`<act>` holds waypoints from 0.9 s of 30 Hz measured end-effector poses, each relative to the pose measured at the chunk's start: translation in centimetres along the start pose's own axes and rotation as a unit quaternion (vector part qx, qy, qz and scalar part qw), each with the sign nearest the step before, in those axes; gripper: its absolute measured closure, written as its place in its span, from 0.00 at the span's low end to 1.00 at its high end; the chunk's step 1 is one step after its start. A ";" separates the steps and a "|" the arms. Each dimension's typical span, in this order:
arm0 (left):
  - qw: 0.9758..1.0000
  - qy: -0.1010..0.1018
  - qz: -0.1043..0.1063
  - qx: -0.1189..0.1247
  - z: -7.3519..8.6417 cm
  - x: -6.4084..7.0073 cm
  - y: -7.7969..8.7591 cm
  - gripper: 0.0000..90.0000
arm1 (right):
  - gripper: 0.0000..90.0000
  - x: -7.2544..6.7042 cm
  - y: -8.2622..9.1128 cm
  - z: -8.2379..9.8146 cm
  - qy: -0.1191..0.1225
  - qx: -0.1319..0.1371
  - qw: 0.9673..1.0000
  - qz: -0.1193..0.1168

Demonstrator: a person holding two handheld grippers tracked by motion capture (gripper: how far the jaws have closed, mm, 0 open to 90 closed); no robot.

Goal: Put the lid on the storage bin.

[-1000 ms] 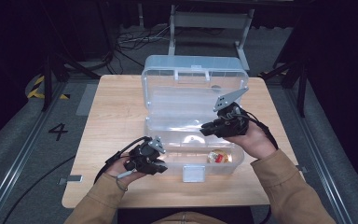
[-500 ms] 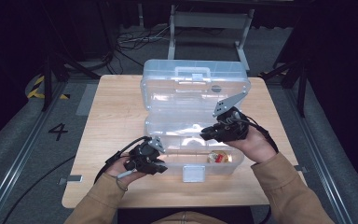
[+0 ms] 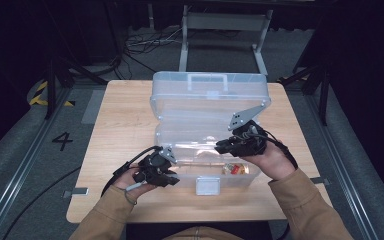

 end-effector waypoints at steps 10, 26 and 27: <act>1.000 0.011 0.015 -0.007 -0.1 0.0 0.3 0.79 | 0.90 0.1 0.1 0.0 -0.002 0.006 1.000 0.001; 0.998 0.012 0.031 0.058 -0.5 0.8 4.0 0.75 | 0.90 0.0 0.2 0.1 -0.002 0.010 1.000 0.004; 0.998 0.014 0.029 0.060 -0.4 0.8 4.2 0.75 | 0.90 0.0 0.2 0.1 -0.002 0.010 1.000 0.004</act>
Point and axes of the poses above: each handheld gripper's, and its own axes: y roughly backward along the jaws, z roughly out of its underside, x roughly to its right, the point moved 3 cm from there along -y, roughly forward along the jaws, and after that the axes turned 3 degrees about z, right-handed, at the moved point
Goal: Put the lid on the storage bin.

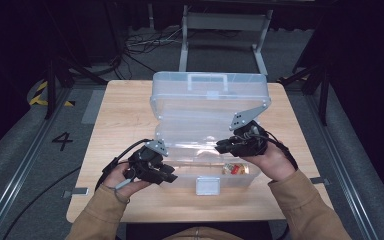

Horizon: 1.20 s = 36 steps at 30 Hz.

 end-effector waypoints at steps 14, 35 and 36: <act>0.997 0.012 0.000 0.078 -0.4 -0.5 2.9 0.78 | 0.89 0.0 0.0 0.1 -0.001 0.002 1.000 -0.002; 0.981 0.033 -0.024 0.189 -1.2 -0.9 6.1 0.89 | 0.89 0.1 0.1 0.1 -0.003 0.003 1.000 -0.004; 0.980 0.035 -0.029 0.194 -1.2 -1.0 6.2 0.89 | 0.89 0.1 0.1 0.1 -0.001 0.003 1.000 -0.005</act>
Point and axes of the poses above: each handheld gripper's, and its own axes: y roughly backward along the jaws, z roughly out of its underside, x roughly to its right, the point moved 3 cm from there along -y, roughly forward along the jaws, and after that the axes turned 3 degrees about z, right-handed, at the moved point
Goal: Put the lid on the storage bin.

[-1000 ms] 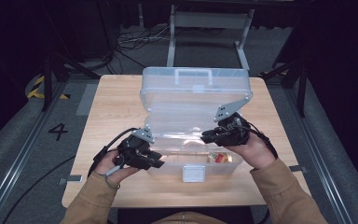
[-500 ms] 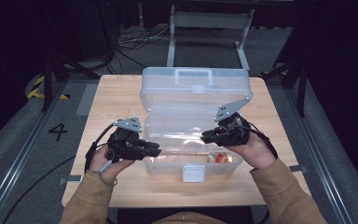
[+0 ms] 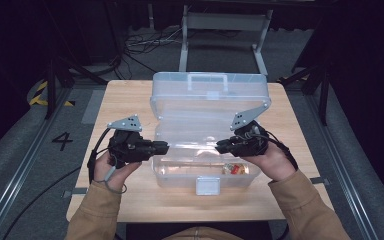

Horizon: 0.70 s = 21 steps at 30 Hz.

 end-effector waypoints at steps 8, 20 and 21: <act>0.998 0.036 -0.021 0.049 -0.5 -0.5 0.9 0.90 | 0.89 0.0 0.0 0.1 -0.003 0.004 1.000 -0.002; 0.993 0.057 -0.083 0.056 -1.0 -1.7 0.5 0.91 | 0.89 -0.1 0.0 0.3 -0.005 0.011 1.000 -0.001; 0.993 0.056 -0.087 0.055 -1.0 -1.7 0.5 0.91 | 0.89 -0.1 0.0 0.4 -0.006 0.014 1.000 -0.001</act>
Point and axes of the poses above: each handheld gripper's, and its own axes: y roughly backward along the jaws, z roughly out of its underside, x roughly to its right, the point moved 3 cm from there along -y, roughly forward along the jaws, and after that the axes turned 3 degrees about z, right-handed, at the moved point
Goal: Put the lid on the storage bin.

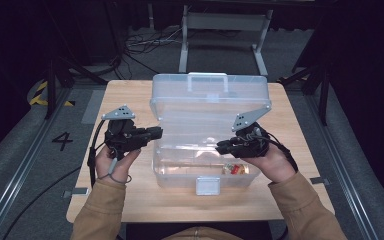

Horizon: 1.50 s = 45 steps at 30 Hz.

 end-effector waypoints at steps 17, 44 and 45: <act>0.999 0.013 -0.033 0.037 -1.1 -0.6 0.6 0.97 | 0.89 -0.5 0.1 0.7 -0.001 0.001 1.000 -0.004; 1.000 0.000 -0.026 0.010 -1.1 -0.4 0.6 0.98 | 0.99 1.8 5.7 4.2 -0.071 0.089 0.992 0.053; 1.000 0.000 -0.026 0.009 -1.1 -0.5 0.6 0.98 | 0.99 2.0 6.0 4.5 -0.075 0.094 0.991 0.056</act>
Point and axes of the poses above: each handheld gripper's, and its own axes: y roughly backward along the jaws, z roughly out of its underside, x roughly to its right, the point moved 3 cm from there along -y, roughly forward along the jaws, and after that the axes turned 3 degrees about z, right-handed, at the moved point
